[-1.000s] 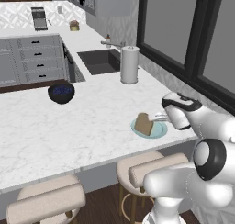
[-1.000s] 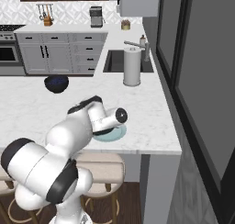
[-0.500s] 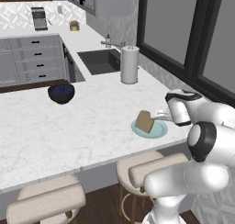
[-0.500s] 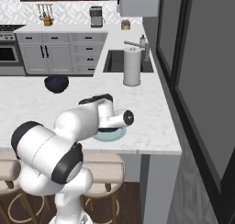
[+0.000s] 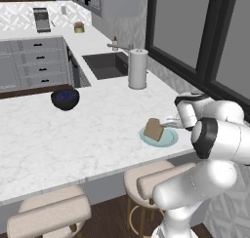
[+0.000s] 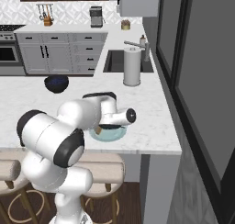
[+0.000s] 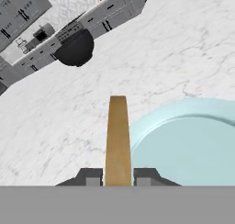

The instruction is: Start the toaster. Once the lever pops up, take the bread to the plate on the dining counter.

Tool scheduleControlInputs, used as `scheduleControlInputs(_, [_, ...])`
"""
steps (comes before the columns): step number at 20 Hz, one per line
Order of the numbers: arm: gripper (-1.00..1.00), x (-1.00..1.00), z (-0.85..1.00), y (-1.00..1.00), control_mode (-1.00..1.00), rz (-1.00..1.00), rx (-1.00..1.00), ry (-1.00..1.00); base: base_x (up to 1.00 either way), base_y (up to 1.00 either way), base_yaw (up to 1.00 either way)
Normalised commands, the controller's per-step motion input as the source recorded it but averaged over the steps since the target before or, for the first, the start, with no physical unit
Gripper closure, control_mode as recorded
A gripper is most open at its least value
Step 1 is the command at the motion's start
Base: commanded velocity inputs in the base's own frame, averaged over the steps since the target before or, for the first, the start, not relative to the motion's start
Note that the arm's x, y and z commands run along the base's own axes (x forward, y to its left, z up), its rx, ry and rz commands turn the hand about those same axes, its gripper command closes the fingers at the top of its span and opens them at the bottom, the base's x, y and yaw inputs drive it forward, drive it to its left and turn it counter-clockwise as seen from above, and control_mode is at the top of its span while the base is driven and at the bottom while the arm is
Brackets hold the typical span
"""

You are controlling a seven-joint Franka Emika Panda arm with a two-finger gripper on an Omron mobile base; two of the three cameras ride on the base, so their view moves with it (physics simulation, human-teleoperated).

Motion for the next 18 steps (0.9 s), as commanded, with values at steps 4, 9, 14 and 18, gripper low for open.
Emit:
scheduleControlInputs(4, [1.00, 0.04, -0.31, -0.02, -1.00, 0.00, 0.00, 0.00, 0.00, 0.00, 0.00])
scheduleControlInputs(9, [1.00, 0.08, -0.26, -0.11, -1.00, 0.00, 0.00, 0.00, 0.00, 0.00, 0.00])
scheduleControlInputs(14, [1.00, 0.04, 0.00, 0.00, -1.00, 0.00, 0.00, 0.00, 0.00, 0.00, 0.00])
scheduleControlInputs(18, [-1.00, 0.00, 0.00, 0.00, -1.00, 0.00, 0.00, 0.00, 0.00, 0.00, 0.00])
